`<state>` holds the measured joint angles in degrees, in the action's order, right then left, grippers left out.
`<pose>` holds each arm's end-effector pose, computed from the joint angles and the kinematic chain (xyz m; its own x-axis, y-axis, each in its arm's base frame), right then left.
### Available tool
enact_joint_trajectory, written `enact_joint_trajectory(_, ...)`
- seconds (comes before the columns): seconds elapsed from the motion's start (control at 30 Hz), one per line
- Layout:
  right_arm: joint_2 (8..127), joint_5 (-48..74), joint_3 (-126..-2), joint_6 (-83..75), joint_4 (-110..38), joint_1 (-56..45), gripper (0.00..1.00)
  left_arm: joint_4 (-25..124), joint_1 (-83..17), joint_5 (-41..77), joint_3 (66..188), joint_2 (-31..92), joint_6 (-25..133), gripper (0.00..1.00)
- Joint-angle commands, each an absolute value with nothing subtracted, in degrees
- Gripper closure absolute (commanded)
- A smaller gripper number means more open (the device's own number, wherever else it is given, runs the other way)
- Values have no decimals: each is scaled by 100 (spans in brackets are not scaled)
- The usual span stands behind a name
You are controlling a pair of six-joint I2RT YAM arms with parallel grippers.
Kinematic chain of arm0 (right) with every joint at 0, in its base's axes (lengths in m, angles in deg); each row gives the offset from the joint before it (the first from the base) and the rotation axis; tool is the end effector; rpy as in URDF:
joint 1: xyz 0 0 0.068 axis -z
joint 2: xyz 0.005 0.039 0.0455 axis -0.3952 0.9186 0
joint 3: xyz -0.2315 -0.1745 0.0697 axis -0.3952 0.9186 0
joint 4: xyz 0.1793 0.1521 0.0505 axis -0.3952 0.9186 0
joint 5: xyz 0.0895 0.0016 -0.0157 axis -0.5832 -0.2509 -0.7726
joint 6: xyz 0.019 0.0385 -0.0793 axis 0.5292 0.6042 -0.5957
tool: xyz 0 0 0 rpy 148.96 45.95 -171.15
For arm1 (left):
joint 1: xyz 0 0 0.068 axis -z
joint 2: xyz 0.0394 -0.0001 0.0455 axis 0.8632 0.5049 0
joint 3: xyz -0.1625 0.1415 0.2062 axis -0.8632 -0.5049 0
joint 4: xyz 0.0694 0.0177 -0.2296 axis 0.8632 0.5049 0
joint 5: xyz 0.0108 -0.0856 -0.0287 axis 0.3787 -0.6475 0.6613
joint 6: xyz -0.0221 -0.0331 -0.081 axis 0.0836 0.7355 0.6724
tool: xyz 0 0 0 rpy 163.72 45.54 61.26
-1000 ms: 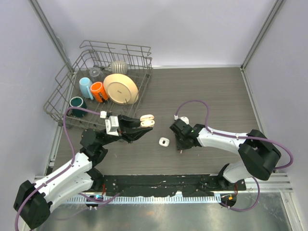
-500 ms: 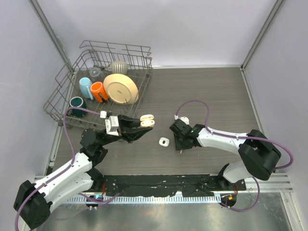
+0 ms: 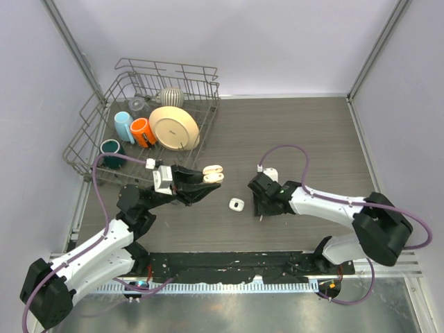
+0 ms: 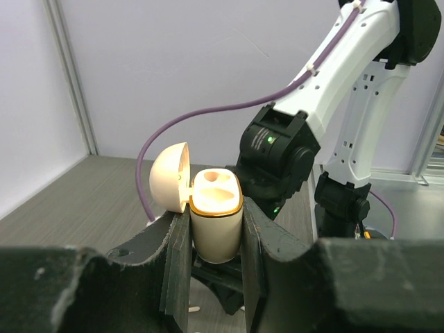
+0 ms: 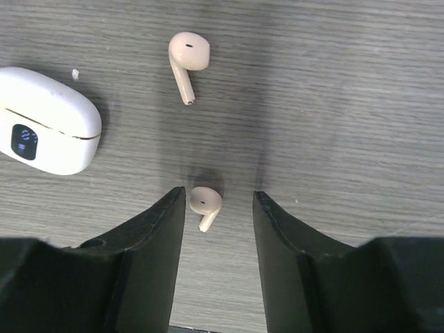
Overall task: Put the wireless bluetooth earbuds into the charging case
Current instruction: Adjust the earbud at the center of the board, then pick up the earbud from the center of the board.
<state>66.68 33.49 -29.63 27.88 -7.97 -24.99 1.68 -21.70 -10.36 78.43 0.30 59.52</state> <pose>0.1723 0.1655 0.1628 -0.9021 -0.1006 -0.4196 -0.1388 0.9884 0.0615 0.1030 -0.1414 0.3577 0.0788 -0.3662 -0.9272 0.9784 0.2069 0.0014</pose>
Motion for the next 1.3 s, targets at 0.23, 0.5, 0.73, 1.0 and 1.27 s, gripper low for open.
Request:
enact_joint_trajectory(0.23,5238,4194,-3293,2935,-533,-2523,33,33,-2153,-962,7925,43,5976,100)
enact_joint_trajectory(0.5,5290,4353,-3820,3173,-233,-2523,25,-20,-2153,-980,7880,-19,5967,100)
enact_joint_trajectory(0.73,4684,4292,-3759,2838,-242,-2515,11,-2,-2153,-997,7889,-80,5914,100)
enact_joint_trajectory(1.0,4920,4643,-3478,3725,126,-2515,12,16,-2153,-936,7758,-326,5906,100)
enact_joint_trajectory(1.27,5527,3967,-3136,3743,-57,-2515,16,235,-2162,-883,7705,-494,5712,100)
